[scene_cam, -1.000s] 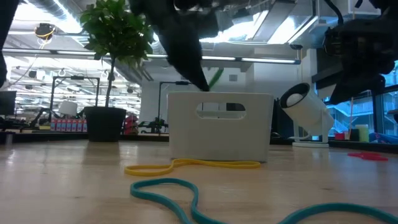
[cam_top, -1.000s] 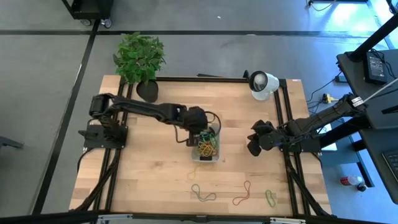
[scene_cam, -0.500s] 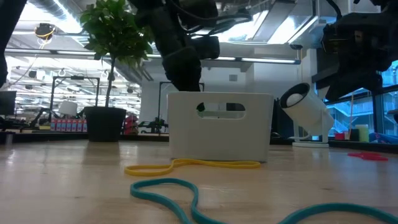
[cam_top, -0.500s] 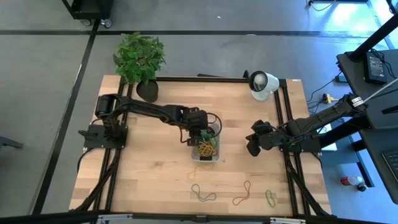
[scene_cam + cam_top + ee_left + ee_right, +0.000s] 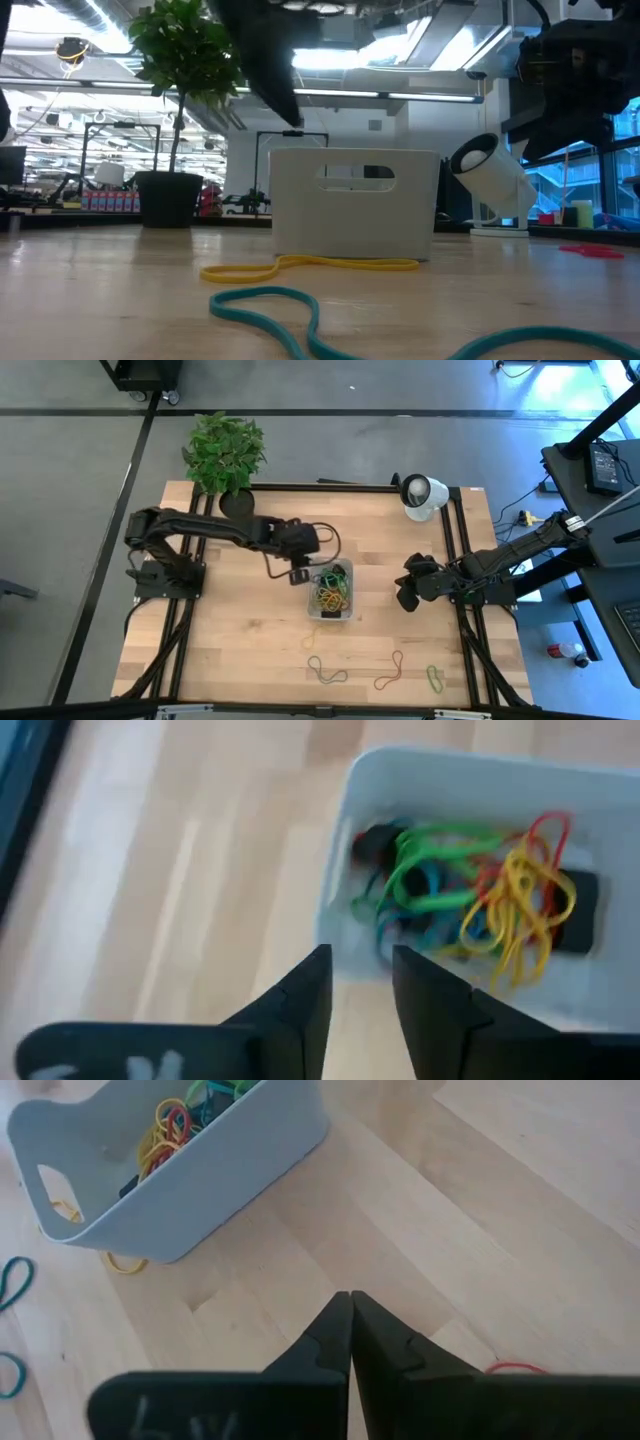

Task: Pick and place rubber bands into bin
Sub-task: Put the red rubber band into the gray bin

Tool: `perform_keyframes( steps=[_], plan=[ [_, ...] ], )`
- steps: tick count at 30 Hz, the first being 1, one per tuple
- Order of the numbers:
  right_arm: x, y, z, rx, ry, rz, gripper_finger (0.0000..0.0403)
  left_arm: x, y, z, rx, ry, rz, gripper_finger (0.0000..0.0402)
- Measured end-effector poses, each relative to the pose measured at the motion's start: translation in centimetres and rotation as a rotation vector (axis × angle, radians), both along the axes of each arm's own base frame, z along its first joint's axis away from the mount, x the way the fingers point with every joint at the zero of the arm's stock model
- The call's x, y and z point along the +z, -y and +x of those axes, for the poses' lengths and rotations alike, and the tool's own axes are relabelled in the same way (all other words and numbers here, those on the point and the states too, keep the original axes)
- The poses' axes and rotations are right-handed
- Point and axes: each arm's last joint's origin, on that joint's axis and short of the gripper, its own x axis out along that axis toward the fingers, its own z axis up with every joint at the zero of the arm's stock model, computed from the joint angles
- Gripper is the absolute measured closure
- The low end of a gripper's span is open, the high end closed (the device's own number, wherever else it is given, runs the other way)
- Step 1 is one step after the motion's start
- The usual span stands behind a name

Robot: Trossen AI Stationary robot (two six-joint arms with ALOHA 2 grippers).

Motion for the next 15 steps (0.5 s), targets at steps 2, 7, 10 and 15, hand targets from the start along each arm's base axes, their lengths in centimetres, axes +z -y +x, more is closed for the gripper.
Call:
perform_keyframes(
  steps=[2, 7, 10, 15],
  plan=[
    [0.0, 0.0, 0.0, -0.008, 0.001, 0.006, 0.039, 0.9, 0.1, -1.3, 0.024, -0.025, 0.014, 0.0314],
    [-0.3, 0.6, -0.3, -0.109, -0.029, 0.042, 0.0362, 1.1, 0.4, -4.7, 0.069, -0.01, 0.008, 0.0378],
    [-0.5, 1.3, -0.5, -0.181, -0.07, 0.048, 0.0327, 0.1, 0.5, -6.8, 0.136, 0.003, -0.024, 0.0395],
    [-1.2, 2.6, -1.3, -0.335, -0.178, 0.09, 0.0257, -1.9, 0.6, -9.5, 0.249, 0.043, -0.094, 0.04]
  ],
)
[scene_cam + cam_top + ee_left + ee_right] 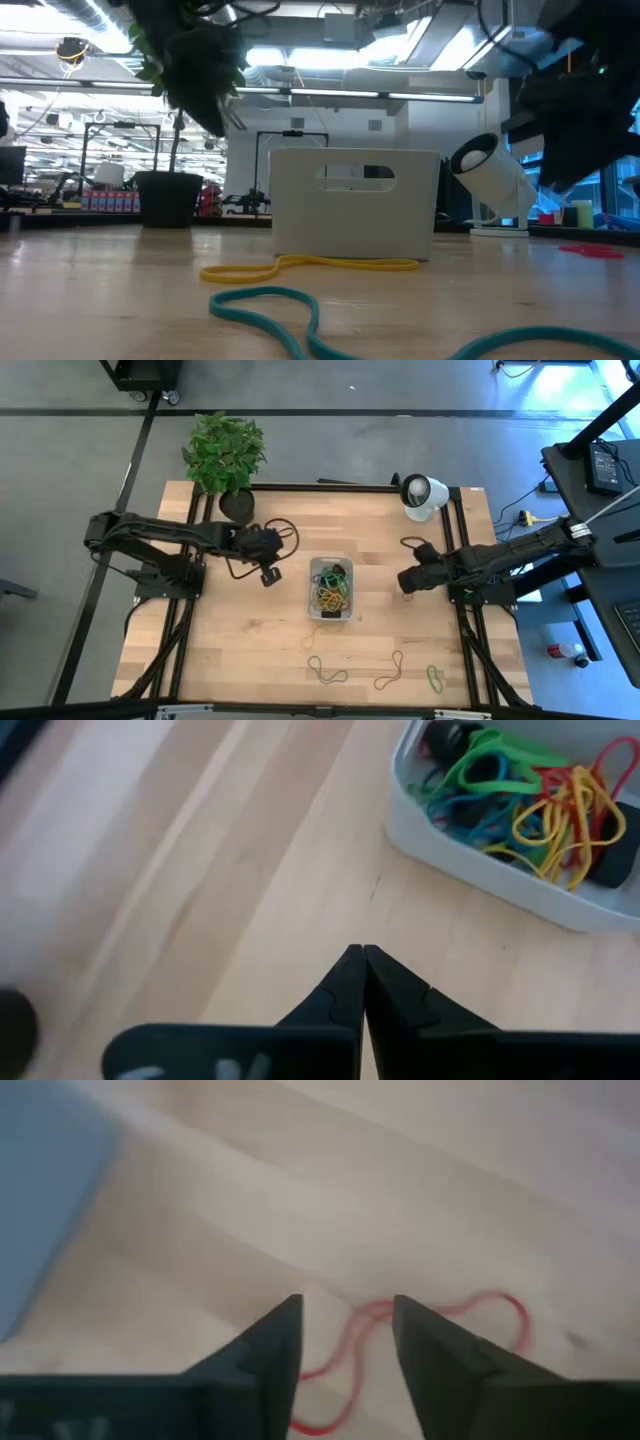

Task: Pick and place rubber bands into bin
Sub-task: Put the red rubber band into the gray bin

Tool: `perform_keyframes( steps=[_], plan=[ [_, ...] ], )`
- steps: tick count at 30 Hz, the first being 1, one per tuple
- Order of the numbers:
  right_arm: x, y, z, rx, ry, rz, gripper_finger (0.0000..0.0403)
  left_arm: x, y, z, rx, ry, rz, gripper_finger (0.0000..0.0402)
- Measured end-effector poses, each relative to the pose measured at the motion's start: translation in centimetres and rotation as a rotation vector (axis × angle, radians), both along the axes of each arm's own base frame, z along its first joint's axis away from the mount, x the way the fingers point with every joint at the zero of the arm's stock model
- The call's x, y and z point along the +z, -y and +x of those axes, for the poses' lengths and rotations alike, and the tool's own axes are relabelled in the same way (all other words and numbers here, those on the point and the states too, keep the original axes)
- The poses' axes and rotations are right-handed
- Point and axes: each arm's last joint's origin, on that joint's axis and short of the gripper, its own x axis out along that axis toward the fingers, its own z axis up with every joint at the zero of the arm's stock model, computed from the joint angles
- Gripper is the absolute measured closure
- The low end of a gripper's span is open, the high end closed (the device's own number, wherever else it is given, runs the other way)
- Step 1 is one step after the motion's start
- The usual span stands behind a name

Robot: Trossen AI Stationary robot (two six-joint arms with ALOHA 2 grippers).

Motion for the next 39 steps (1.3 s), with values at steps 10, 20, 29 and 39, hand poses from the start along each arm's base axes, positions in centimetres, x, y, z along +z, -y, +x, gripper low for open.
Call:
perform_keyframes(
  steps=[10, 20, 29, 39],
  plan=[
    [-2.2, 1.7, 1.1, -0.259, -0.146, 0.123, 0.0183, -1.9, 0.1, -1.3, 0.12, 0.053, -0.074, 0.0399],
    [-5.7, 1.3, 3.6, -0.29, -0.281, 0.239, 0.0183, -1.8, 0.1, -1.2, 0.117, 0.071, -0.071, 0.0399],
    [-6.4, 1.2, 3.9, -0.26, -0.329, 0.254, 0.0301, -1.8, 0.2, -1.1, 0.113, 0.074, -0.069, 0.0399],
    [-5.5, 1.0, 3.7, -0.187, -0.328, 0.232, 0.0398, -1.3, 1.5, -1.5, 0.002, 0.074, -0.003, 0.04]
  ],
)
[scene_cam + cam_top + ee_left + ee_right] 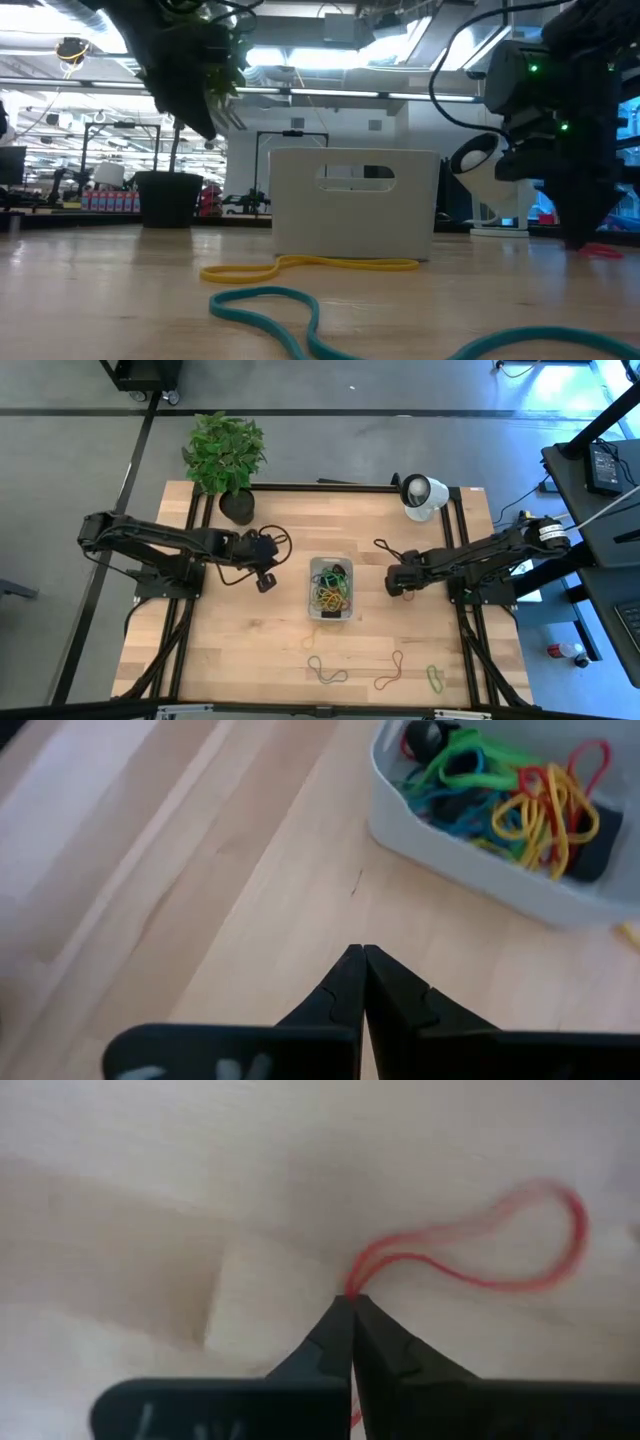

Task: Pick and place rubber bands into bin
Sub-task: Put the red rubber band into the gray bin

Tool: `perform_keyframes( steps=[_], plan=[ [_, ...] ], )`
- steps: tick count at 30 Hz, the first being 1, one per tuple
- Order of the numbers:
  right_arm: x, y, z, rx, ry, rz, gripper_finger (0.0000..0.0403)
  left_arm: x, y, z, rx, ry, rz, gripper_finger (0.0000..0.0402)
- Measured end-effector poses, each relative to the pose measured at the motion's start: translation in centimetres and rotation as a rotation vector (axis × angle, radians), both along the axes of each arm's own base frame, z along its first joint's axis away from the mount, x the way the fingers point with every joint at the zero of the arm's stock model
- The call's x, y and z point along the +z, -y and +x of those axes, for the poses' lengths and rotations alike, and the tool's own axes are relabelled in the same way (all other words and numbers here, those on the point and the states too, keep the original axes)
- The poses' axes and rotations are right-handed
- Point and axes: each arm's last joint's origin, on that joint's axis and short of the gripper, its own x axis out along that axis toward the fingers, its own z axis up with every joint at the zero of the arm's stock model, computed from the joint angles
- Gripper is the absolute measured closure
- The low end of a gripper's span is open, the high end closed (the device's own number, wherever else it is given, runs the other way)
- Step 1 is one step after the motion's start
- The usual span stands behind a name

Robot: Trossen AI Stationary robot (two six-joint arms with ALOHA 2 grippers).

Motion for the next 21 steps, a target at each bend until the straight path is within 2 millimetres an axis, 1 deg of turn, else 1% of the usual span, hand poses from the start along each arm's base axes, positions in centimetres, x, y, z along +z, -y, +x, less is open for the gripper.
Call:
perform_keyframes(
  steps=[3, 6, 12, 17, 19, 21],
  plan=[
    [1.5, -0.4, 0.3, -0.011, -0.005, -0.012, 0.04, 0.4, 0.2, -0.7, -0.046, -0.016, 0.033, 0.04],
    [3.7, -0.9, 1.6, 0.0, 0.044, -0.049, 0.0401, 0.6, 0.2, -1.7, -0.077, -0.003, 0.057, 0.0401],
    [9.2, -2.2, 4.3, -0.01, 0.163, -0.155, 0.0402, -0.2, 0.1, -4.8, -0.102, 0.057, 0.034, 0.04],
    [13.6, -3.4, 7.4, 0.011, 0.272, -0.208, 0.0402, -0.6, 0.4, -7.1, -0.137, 0.121, 0.01, 0.04],
    [14.9, -4.0, 9.1, 0.044, 0.31, -0.236, 0.0403, -0.6, 0.4, -7.7, -0.144, 0.147, 0.009, 0.04],
    [15.6, -4.4, 10.9, 0.078, 0.321, -0.246, 0.0403, -0.6, 0.5, -8.2, -0.15, 0.168, 0.009, 0.04]
  ],
)
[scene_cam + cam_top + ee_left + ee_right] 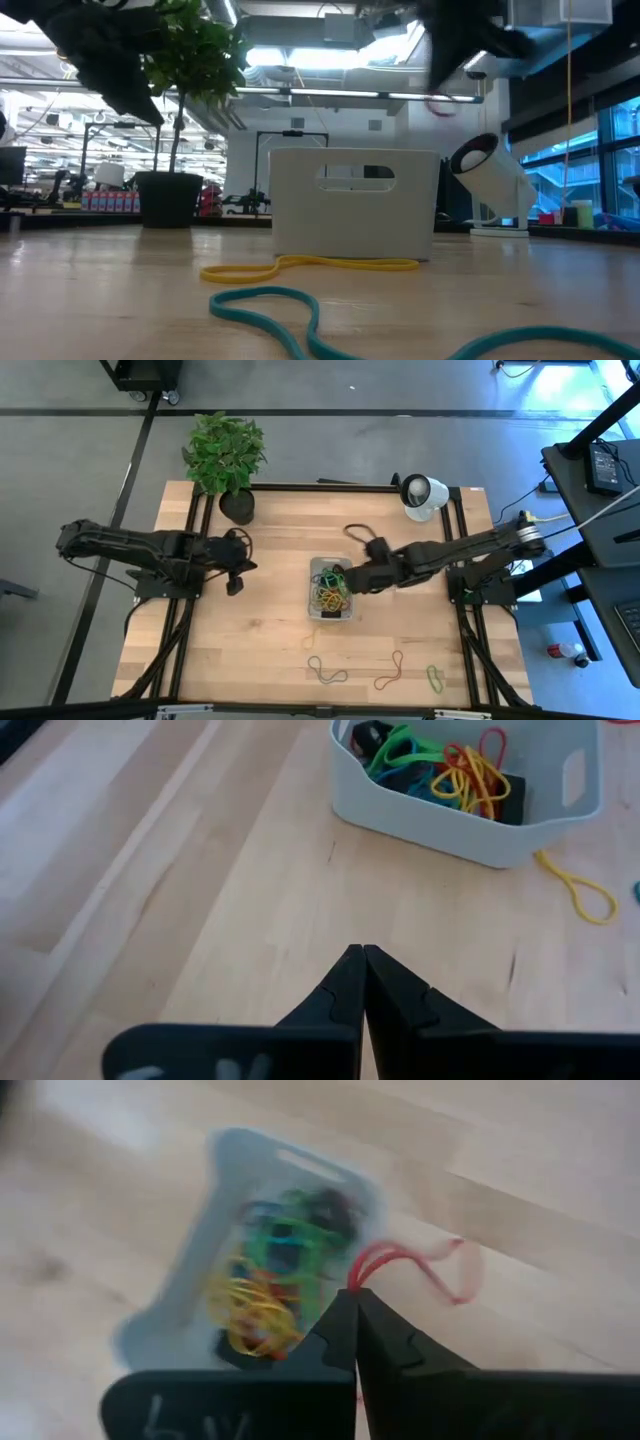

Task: Pick and place rubber bands into bin
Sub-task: Put the red rubber band into the gray bin

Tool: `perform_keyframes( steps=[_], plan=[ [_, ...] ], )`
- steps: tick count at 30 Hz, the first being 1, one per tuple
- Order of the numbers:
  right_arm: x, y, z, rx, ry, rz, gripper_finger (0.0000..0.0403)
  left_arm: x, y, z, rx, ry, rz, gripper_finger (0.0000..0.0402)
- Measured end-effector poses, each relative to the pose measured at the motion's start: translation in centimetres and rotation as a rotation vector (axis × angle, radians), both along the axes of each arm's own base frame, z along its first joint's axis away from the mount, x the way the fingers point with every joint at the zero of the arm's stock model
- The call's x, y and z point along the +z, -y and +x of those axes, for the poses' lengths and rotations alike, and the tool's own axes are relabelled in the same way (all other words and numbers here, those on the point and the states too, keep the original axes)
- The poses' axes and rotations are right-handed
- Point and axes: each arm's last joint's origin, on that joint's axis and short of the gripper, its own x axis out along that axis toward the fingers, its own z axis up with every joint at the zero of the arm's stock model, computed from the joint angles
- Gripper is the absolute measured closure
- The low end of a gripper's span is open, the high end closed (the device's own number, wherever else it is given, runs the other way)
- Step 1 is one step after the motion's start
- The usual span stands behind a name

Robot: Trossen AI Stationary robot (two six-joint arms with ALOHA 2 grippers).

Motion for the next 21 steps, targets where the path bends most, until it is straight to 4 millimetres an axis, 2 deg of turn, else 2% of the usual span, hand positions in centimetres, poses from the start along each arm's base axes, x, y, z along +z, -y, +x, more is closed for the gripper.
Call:
perform_keyframes(
  steps=[2, 5, 11, 16, 21],
  plan=[
    [0.4, -0.5, 2.1, 0.043, 0.006, -0.015, 0.0403, -0.1, 0.1, -0.4, -0.006, 0.013, 0.0, 0.0401],
    [-0.2, -1.2, 5.3, 0.1, -0.025, -0.042, 0.0403, -0.4, 0.1, -0.8, -0.011, 0.022, -0.001, 0.0399],
    [-3.5, -2.3, 10.5, 0.204, -0.11, -0.096, 0.0403, -0.4, 0.2, -0.9, -0.046, 0.024, -0.002, 0.0401],
    [-7.3, -1.8, 13.4, 0.248, -0.142, -0.105, 0.0403, -0.5, 0.3, -0.9, -0.073, 0.02, -0.021, 0.0399],
    [-9.7, -0.7, 14.7, 0.226, -0.154, -0.077, 0.0397, -0.5, 0.5, -0.9, -0.112, 0.019, -0.058, 0.04]
  ],
)
